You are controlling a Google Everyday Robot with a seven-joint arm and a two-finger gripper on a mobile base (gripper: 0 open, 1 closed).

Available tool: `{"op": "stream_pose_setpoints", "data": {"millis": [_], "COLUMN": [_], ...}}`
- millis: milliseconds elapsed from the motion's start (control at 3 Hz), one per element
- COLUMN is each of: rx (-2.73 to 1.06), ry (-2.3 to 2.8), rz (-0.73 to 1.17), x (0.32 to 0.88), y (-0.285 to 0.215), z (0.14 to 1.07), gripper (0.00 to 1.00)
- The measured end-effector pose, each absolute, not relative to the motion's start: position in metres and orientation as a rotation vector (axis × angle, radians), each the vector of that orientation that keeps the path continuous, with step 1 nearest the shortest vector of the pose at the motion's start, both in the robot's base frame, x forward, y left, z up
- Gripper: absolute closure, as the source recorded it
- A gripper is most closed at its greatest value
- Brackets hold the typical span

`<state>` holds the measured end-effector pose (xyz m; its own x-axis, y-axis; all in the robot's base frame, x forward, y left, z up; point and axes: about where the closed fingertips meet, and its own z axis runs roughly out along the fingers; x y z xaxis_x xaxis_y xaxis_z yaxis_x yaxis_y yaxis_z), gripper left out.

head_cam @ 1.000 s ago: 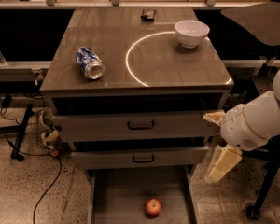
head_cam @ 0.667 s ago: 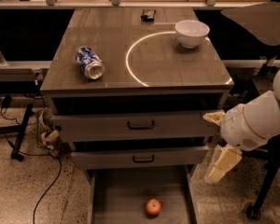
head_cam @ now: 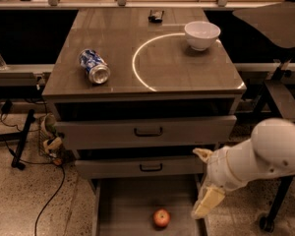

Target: Pick apple from bottom drawer and place on counter

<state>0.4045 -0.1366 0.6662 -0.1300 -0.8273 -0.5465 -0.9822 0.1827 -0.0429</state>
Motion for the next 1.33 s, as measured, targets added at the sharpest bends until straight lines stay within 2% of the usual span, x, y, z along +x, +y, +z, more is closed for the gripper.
{"op": "stream_pose_setpoints", "data": {"millis": [667,1000,1333], "rx": [-1.744,-1.772,-1.772], "ry": [1.886,1.890,1.890], "rz": [0.447,0.493,0.493], "x": [0.433,0.444,0.444], "y": [-0.105,-0.106,-0.106], "z": [0.535,0.477,0.477], "gripper": [0.00,0.00,0.00]}}
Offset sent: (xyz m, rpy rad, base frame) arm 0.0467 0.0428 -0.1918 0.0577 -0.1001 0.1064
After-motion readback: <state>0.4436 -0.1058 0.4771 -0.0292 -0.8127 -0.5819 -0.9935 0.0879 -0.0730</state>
